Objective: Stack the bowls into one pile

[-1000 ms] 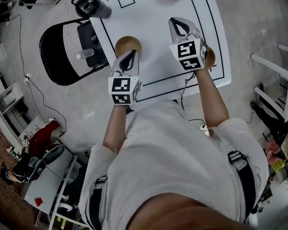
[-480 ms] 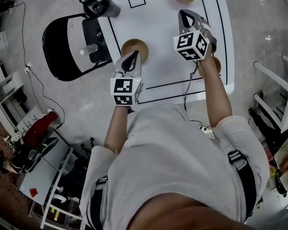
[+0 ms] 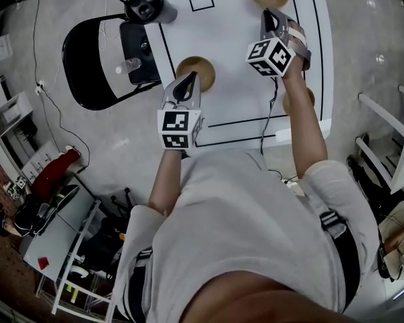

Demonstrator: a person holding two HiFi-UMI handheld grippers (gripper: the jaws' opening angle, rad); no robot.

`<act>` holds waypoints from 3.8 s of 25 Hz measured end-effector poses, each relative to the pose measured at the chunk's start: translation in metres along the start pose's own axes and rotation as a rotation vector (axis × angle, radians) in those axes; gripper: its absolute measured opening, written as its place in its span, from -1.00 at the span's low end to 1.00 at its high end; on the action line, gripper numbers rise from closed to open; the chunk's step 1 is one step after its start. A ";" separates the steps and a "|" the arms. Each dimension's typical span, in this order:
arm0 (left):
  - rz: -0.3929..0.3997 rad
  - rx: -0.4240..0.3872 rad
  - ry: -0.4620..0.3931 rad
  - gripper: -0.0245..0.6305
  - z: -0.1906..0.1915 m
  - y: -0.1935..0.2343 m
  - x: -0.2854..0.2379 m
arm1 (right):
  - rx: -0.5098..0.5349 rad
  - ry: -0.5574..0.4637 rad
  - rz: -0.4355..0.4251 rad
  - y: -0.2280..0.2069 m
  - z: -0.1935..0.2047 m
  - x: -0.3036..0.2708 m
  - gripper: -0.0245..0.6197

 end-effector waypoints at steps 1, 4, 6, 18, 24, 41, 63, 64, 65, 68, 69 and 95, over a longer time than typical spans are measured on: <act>-0.002 0.001 -0.002 -0.92 0.000 0.001 0.000 | 0.011 0.020 -0.005 0.001 0.002 -0.004 -0.74; -0.011 0.007 -0.008 -0.92 -0.001 0.003 0.001 | 0.058 0.069 -0.020 0.006 0.005 -0.014 -0.66; -0.017 0.011 -0.012 -0.92 -0.002 0.005 0.002 | 0.100 0.083 -0.003 0.006 0.004 -0.018 -0.66; -0.032 0.016 -0.015 -0.92 0.002 0.009 0.007 | 0.209 0.099 0.059 -0.001 -0.010 -0.038 -0.63; -0.031 0.016 -0.028 -0.92 0.000 0.009 0.010 | 0.237 0.110 0.049 -0.002 -0.009 -0.038 -0.79; 0.051 -0.032 -0.074 -0.92 0.015 0.007 0.043 | 0.241 0.096 0.089 0.029 -0.017 0.031 -0.83; 0.174 -0.116 -0.125 -0.92 0.051 0.032 0.097 | 0.159 0.154 0.129 0.118 -0.025 0.122 -0.84; 0.183 -0.122 -0.129 -0.92 0.051 0.030 0.098 | 0.153 0.156 0.132 0.122 -0.024 0.127 -0.84; 0.193 -0.129 -0.131 -0.92 0.052 0.028 0.100 | 0.147 0.159 0.136 0.126 -0.022 0.132 -0.84; 0.226 -0.151 -0.133 -0.92 0.055 0.022 0.103 | 0.133 0.178 0.141 0.136 -0.015 0.145 -0.84; 0.238 -0.159 -0.133 -0.92 0.056 0.020 0.104 | 0.129 0.184 0.142 0.139 -0.013 0.148 -0.84; 0.529 -0.373 -0.138 -0.92 0.065 -0.080 0.116 | -0.093 0.356 0.265 0.175 0.079 0.252 -0.84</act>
Point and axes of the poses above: the fingertips, and each gripper's own axes: x backward along the fingers, y to its left, z out of its underside, the point moved 8 cm from there along x, backward along the fingers, and after that the axes turned 7 degrees about -z, right-handed, at the moved point
